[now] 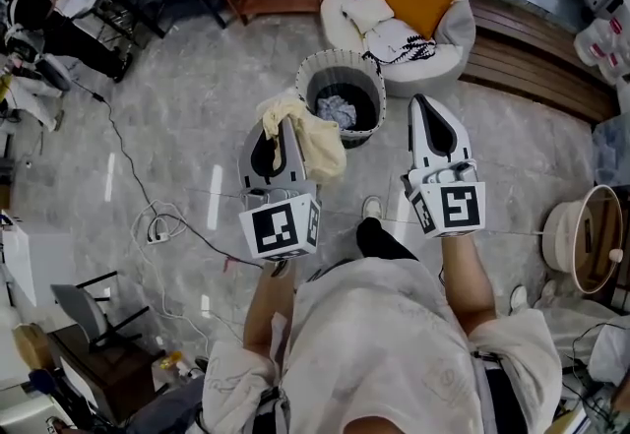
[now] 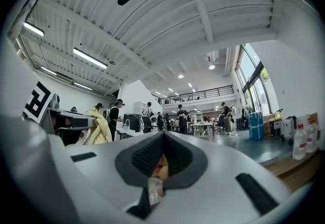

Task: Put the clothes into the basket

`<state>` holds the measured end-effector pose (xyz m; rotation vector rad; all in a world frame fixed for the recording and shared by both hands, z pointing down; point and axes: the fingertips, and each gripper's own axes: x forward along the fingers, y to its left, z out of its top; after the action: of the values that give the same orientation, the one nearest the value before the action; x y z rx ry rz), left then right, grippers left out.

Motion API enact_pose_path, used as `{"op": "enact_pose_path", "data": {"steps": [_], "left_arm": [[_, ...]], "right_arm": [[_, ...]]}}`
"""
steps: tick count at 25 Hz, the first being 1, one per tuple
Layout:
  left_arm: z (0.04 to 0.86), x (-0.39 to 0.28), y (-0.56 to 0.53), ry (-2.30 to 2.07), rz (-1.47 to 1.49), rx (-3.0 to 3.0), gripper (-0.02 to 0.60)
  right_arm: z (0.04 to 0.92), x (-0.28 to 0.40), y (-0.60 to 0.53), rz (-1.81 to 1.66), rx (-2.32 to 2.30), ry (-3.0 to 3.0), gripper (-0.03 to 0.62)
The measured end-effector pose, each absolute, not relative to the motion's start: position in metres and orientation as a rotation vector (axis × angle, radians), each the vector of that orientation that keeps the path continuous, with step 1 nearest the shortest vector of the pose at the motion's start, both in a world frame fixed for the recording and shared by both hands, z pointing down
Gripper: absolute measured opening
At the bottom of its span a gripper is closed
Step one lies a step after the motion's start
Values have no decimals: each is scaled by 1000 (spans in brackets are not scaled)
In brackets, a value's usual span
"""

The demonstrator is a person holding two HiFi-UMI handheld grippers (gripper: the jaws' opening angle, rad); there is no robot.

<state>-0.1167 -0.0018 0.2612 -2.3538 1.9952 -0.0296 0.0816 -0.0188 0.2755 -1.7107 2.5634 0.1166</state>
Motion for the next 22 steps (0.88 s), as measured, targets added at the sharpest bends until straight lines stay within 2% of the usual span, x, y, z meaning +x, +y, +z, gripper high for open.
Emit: {"op": "enact_pose_path", "data": {"steps": [10,22], "left_arm": [[260,-65,-81,1979,-53,-2355,29],[262,-35,-134,1971,-69,-2345,29]], "right_arm": [[282,125,-95,99,-1723,2551,-12],[295,154,-149,64,-1716,2549,-12]]}}
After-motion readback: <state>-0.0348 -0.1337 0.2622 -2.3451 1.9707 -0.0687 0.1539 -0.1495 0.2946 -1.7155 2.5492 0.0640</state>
